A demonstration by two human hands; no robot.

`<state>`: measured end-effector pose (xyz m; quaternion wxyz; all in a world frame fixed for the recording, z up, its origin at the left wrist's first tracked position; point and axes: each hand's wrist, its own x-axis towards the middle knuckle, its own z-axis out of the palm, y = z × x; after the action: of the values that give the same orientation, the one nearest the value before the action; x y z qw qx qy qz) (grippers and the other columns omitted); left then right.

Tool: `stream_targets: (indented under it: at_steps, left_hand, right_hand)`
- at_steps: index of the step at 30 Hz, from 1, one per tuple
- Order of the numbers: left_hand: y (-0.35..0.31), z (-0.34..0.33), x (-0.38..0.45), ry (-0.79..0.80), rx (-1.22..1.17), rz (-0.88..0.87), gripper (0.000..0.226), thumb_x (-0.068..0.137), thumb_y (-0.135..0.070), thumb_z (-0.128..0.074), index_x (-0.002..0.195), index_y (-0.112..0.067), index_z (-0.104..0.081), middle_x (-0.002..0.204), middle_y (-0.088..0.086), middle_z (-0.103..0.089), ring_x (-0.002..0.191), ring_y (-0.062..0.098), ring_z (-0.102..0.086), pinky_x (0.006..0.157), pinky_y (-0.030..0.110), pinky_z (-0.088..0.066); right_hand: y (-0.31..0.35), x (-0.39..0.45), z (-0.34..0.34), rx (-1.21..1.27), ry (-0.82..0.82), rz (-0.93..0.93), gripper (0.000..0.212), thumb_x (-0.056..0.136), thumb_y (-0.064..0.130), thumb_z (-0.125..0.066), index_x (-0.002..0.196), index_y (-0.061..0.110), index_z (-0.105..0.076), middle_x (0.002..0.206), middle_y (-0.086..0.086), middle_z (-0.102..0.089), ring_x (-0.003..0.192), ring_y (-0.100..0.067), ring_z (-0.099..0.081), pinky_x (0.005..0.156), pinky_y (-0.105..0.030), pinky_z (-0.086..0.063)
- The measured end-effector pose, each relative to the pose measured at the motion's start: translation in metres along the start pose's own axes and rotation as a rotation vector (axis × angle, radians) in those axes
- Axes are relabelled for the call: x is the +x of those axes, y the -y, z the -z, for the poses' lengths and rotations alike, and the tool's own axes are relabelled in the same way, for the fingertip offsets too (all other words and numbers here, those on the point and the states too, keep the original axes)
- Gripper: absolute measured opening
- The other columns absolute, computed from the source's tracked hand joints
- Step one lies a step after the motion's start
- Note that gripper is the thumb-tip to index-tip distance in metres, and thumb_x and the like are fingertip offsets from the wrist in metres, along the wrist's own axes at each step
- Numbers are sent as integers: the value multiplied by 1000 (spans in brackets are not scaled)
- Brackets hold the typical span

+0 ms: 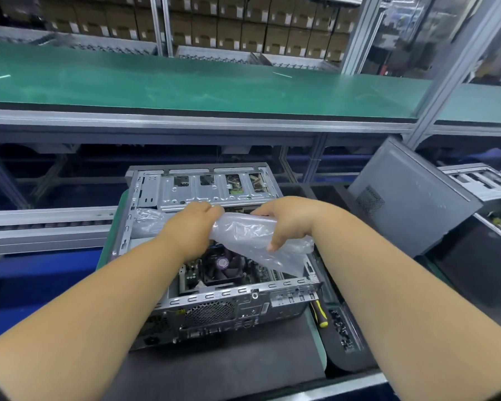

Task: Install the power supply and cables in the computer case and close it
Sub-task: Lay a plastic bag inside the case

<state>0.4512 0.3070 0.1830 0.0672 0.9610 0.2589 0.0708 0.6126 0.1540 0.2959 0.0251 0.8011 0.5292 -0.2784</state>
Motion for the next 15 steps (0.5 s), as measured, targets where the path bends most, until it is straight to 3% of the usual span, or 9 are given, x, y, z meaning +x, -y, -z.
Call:
stream_targets:
  at_steps: [5,8,11,13,15]
  left_hand:
    - [0,-4,-3,-95,-105,84,51,81,-4,-56,125,-29,-52,119,-4,-53,117,23,-43,86,38,-47]
    - [0,1,-1,-136,-157,107,46,82,-3,-54,118,-30,-59,114,-3,-58,113,25,-48,90,42,-48]
    - [5,4,-3,-150,-84,57,42,82,-6,-57,112,-34,-62,108,-7,-63,108,25,-53,91,42,-47]
    - [9,3,-4,-131,-35,40,50,82,-5,-59,120,-37,-60,115,-8,-63,110,24,-52,95,41,-44]
    - [10,4,-6,-90,-29,25,58,83,-5,-59,133,-34,-53,127,-6,-56,117,24,-45,101,41,-41]
  right_hand:
    - [-13,9,-25,244,-205,-19,68,69,17,-87,128,37,-60,126,12,-61,110,-17,-59,94,-36,-50]
    - [-16,11,-41,426,-310,-24,59,67,17,-87,116,38,-63,113,16,-61,99,-13,-59,84,-30,-48]
    - [-14,14,-70,614,-259,-27,61,68,15,-87,119,33,-59,113,10,-62,98,-14,-62,82,-31,-52]
    - [-14,16,-87,764,-196,-27,63,70,13,-86,124,28,-55,115,5,-61,99,-18,-63,84,-36,-55]
    - [-17,22,-88,678,-197,-17,64,72,13,-84,125,28,-51,115,4,-60,96,-18,-62,79,-33,-54]
